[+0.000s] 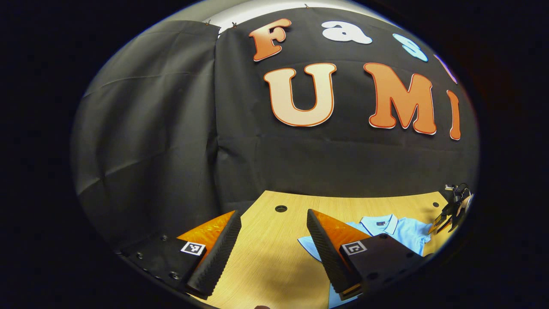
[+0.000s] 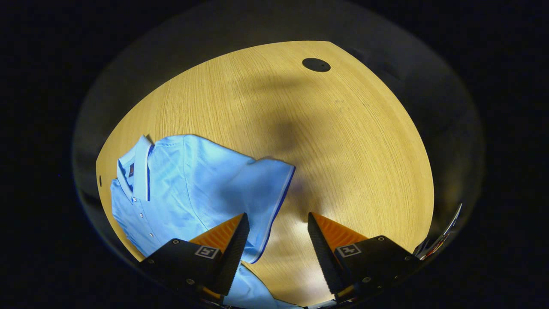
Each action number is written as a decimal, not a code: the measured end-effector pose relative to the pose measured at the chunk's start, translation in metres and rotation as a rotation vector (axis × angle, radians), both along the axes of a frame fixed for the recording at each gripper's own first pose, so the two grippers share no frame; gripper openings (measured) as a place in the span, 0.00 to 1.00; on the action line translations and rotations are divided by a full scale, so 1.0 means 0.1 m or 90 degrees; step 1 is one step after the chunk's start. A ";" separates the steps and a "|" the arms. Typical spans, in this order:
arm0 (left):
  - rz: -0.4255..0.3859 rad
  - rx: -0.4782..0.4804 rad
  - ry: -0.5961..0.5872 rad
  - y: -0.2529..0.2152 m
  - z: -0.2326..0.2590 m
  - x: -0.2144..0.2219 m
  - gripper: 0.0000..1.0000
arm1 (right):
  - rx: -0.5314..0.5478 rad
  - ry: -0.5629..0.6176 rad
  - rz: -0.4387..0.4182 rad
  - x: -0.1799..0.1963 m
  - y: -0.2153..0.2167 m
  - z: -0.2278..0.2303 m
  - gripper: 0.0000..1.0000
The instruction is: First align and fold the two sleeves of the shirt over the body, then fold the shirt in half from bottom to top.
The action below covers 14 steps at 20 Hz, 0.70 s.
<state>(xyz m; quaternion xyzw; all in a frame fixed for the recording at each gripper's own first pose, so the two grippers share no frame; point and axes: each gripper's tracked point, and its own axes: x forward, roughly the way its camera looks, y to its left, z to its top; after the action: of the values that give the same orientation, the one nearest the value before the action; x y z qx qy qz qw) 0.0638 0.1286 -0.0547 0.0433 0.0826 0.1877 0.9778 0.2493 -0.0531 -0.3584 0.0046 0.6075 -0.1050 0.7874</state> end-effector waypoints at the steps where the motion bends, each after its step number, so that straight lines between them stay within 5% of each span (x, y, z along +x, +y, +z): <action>1: 0.003 0.002 -0.001 0.00 -0.01 -0.01 0.99 | 0.006 0.005 -0.001 0.00 0.00 -0.01 0.77; 5: 0.016 0.004 0.001 0.03 0.00 -0.08 1.00 | 0.020 0.012 -0.012 -0.01 0.07 -0.11 0.54; 8: 0.025 0.002 0.004 0.04 -0.04 -0.10 1.00 | 0.009 0.012 -0.007 -0.01 0.02 -0.08 0.46; 14: 0.031 -0.024 0.003 -0.01 -0.17 -0.19 1.00 | -0.006 -0.008 0.023 0.05 0.01 -0.05 0.08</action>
<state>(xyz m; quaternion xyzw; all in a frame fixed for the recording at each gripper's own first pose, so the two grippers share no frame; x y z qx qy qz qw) 0.0449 0.1273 -0.0714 0.0229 0.0896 0.2100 0.9733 0.2539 -0.0522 -0.3638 -0.0095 0.6022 -0.0936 0.7928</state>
